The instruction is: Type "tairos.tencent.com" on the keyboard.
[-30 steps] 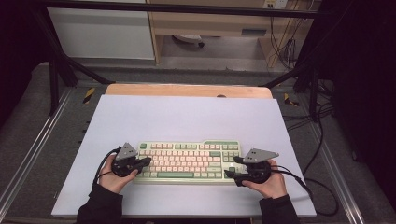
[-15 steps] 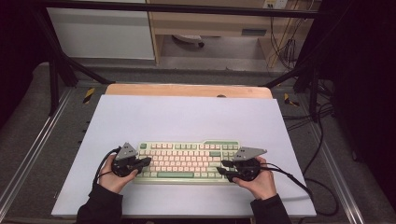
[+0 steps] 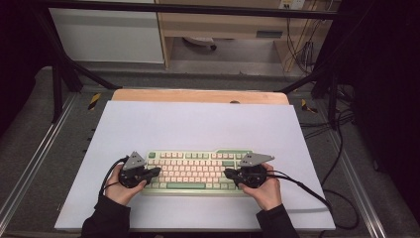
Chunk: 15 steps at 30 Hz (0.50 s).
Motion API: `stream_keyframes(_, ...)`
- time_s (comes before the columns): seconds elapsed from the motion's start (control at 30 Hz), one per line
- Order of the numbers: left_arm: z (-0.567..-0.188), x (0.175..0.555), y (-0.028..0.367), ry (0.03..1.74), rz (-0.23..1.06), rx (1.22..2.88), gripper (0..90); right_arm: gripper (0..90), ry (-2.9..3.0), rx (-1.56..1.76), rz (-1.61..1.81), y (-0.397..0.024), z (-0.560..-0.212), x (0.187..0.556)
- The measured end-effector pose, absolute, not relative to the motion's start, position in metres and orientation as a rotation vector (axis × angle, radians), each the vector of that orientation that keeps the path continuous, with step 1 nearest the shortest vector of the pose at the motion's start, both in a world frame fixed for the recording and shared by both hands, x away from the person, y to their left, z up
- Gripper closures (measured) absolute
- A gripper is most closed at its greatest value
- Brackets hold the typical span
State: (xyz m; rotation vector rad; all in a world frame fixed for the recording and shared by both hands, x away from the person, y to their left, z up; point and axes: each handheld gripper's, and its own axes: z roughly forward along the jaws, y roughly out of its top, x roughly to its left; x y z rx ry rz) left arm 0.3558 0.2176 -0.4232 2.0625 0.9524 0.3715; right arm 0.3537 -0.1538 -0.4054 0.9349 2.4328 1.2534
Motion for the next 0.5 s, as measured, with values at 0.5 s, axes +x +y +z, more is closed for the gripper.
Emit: stream_keyframes(0.5,-0.422,0.356,0.219,0.949,0.375,2.059,90.0,90.0,2.407,0.952,1.306,-0.126,-0.408,0.362)
